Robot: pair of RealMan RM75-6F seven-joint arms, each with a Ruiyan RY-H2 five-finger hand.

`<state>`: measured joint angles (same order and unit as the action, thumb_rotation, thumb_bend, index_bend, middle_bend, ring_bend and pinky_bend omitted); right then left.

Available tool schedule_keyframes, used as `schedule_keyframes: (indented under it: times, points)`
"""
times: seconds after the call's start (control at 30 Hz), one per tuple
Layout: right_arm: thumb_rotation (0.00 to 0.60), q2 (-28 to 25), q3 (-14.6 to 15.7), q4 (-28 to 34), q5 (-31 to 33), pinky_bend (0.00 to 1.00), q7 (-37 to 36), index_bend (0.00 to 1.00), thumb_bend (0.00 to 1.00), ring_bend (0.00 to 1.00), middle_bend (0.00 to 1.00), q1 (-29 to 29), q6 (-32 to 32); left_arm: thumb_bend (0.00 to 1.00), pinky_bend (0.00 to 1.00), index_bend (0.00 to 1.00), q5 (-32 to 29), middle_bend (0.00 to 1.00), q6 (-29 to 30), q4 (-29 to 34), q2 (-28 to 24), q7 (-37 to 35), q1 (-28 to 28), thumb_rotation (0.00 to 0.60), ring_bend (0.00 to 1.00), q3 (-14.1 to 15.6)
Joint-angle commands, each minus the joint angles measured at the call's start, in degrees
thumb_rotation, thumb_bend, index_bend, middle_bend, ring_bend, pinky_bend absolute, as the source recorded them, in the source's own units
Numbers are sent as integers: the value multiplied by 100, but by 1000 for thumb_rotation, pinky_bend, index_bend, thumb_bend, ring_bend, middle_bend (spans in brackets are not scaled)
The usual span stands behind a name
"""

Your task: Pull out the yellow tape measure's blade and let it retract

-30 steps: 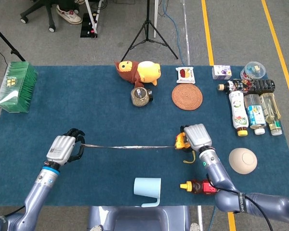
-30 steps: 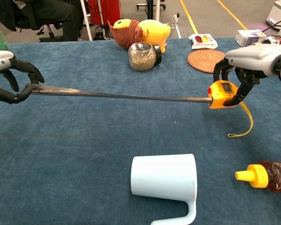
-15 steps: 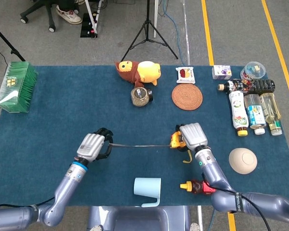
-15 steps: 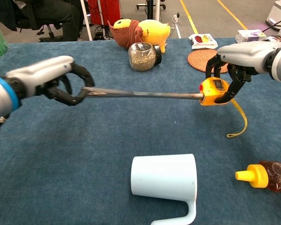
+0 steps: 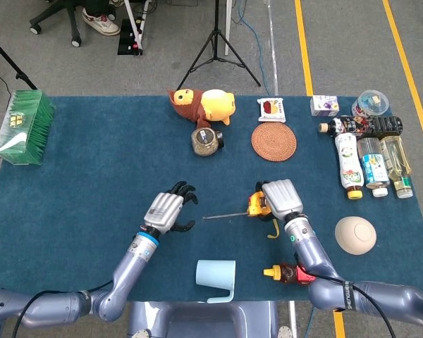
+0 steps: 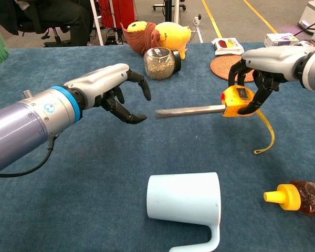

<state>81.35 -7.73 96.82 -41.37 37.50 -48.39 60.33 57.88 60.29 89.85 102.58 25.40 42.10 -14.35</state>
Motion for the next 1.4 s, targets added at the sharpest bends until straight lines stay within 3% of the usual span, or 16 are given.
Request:
schedule_keyframes:
  times: [0.03,0.27,0.8,1.0,1.2,1.4]
  points:
    - [514,-17,-6,-2,-2,651,-15,604,258,644,570,6,0,186,271,194,68,108,53,40,-24,-11,6,600,9,4]
    - [514,-52,10,-37,-4,651,-38,604,259,643,570,24,-17,186,266,187,123,106,198,323,-340,-22,-102,599,3,62]
    - [516,88,207,-486,51,598,160,593,259,600,556,25,-136,186,261,187,310,106,887,1660,-2155,-135,-877,599,3,355]
    - [517,122,289,-568,299,468,401,424,242,463,437,-37,-254,185,260,187,520,106,1079,1886,-2628,-301,-1163,598,3,546]
    - [514,127,298,-544,544,402,585,246,212,367,316,-105,-267,185,257,187,619,106,1140,1918,-2870,-477,-1361,599,4,696]
    - [514,90,271,-454,651,363,634,134,197,304,242,-143,-242,186,254,187,561,106,1135,1923,-3020,-608,-1454,600,2,699]
